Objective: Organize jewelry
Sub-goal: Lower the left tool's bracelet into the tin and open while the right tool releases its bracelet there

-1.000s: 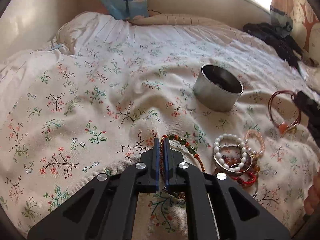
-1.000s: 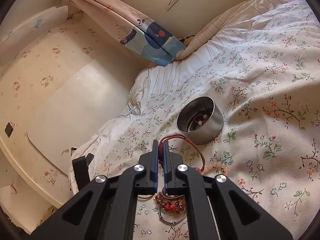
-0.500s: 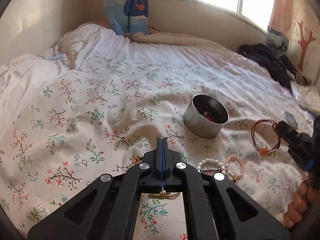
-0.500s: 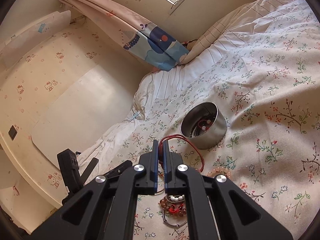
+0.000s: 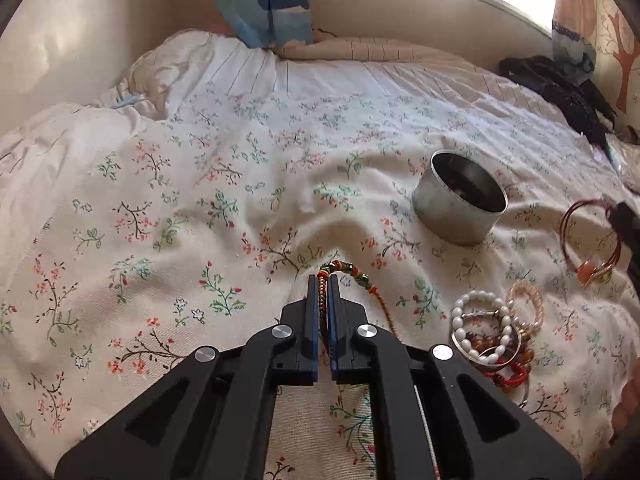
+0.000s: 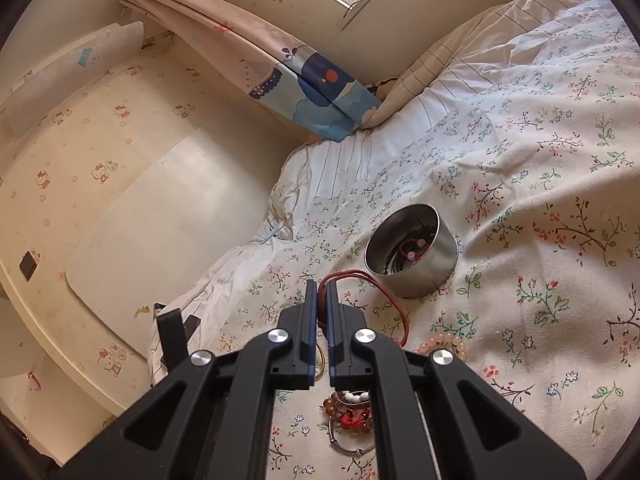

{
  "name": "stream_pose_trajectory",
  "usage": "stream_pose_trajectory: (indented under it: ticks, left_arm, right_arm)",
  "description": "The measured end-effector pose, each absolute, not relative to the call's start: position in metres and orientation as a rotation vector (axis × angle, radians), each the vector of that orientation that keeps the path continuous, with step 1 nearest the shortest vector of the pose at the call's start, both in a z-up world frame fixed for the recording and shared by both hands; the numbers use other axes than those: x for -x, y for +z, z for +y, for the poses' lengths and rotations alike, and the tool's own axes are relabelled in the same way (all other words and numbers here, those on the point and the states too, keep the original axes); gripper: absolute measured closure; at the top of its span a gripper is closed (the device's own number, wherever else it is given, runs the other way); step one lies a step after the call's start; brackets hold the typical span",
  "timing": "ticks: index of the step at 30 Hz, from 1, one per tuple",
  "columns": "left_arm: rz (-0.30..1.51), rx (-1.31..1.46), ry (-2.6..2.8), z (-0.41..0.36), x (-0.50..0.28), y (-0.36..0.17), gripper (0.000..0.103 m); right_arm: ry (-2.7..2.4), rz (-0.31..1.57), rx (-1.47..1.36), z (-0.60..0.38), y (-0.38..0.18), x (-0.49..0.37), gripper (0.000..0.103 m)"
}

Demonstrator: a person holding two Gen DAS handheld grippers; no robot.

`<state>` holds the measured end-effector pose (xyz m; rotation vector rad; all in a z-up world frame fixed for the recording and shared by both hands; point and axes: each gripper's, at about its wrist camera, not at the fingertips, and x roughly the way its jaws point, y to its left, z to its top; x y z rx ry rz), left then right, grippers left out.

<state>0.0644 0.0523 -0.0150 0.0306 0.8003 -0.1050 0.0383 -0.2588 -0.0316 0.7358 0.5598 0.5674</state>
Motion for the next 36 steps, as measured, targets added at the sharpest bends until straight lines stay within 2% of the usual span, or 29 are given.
stream_pose_trajectory:
  ticks: [4, 11, 29, 33, 35, 36]
  left_arm:
    - [0.725, 0.033, -0.155, 0.047, -0.057, 0.013, 0.099]
    - [0.630, 0.053, -0.276, -0.008, -0.052, 0.042, 0.099]
    - [0.648, 0.111, -0.359, -0.059, -0.136, 0.021, 0.099]
    - [0.729, 0.085, -0.350, -0.069, -0.159, 0.001, 0.099]
    - [0.762, 0.079, -0.304, -0.067, -0.166, -0.012, 0.096]
    - [0.779, 0.080, -0.290, -0.065, -0.168, -0.017, 0.091]
  right_arm:
    - [0.582, 0.535, -0.735, -0.257, -0.027, -0.037, 0.098]
    - [0.603, 0.472, -0.714, -0.254, -0.014, -0.040, 0.098]
    - [0.585, 0.450, -0.697, -0.253, -0.018, -0.127, 0.098]
    - [0.553, 0.493, -0.672, -0.249, -0.029, -0.149, 0.098]
    - [0.540, 0.536, -0.683, -0.247, -0.040, -0.159, 0.097]
    - [0.531, 0.547, -0.690, -0.248, -0.045, -0.161, 0.095]
